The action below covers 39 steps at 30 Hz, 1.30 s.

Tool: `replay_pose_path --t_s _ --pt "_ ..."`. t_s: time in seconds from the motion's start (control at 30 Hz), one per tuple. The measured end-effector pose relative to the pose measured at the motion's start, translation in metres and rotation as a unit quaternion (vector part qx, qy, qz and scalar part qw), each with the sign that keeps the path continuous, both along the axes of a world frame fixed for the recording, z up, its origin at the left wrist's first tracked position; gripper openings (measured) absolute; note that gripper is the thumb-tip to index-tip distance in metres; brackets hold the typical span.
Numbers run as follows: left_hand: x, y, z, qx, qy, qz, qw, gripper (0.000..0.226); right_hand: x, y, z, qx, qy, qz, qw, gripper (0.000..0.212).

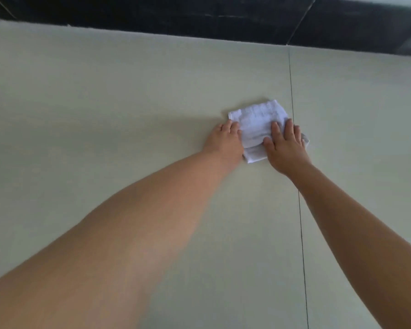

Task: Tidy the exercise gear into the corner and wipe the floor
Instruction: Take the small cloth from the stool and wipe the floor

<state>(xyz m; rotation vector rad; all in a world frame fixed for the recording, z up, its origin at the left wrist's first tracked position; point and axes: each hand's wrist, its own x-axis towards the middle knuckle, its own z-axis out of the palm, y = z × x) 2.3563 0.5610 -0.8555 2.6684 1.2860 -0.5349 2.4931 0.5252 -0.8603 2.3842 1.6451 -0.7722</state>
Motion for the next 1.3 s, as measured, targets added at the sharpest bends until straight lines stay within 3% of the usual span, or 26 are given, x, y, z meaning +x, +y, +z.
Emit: replay_pose_path --t_s 0.2,0.37,0.57,0.77,0.93,1.13,1.3 --pt "-0.058 0.066 0.008 0.020 0.037 0.090 0.995 0.050 -0.042 0.103 0.001 -0.012 0.005 0.108 0.994 0.055" --pt "-0.134 0.080 0.012 -0.007 0.088 0.204 0.975 0.047 -0.126 0.132 -0.001 -0.001 0.018 0.196 0.981 0.056" --pt "-0.202 0.021 0.022 -0.057 0.139 0.270 0.951 0.043 -0.211 0.079 -0.008 0.012 0.089 0.315 0.945 0.056" --pt "-0.197 -0.065 0.035 -0.136 0.155 0.258 0.944 0.048 -0.184 -0.016 -0.003 -0.022 0.111 0.352 0.929 0.054" --pt "-0.138 -0.111 0.043 -0.182 0.167 0.147 0.958 0.048 -0.111 -0.091 0.012 -0.065 0.096 0.288 0.951 0.055" --pt "-0.024 -0.125 0.041 -0.174 0.144 -0.068 0.972 0.043 -0.019 -0.180 0.025 -0.100 0.052 0.108 0.988 0.056" --pt "0.051 -0.125 0.041 -0.156 0.177 -0.245 0.940 0.037 0.019 -0.221 0.024 -0.107 0.036 0.038 0.993 0.097"
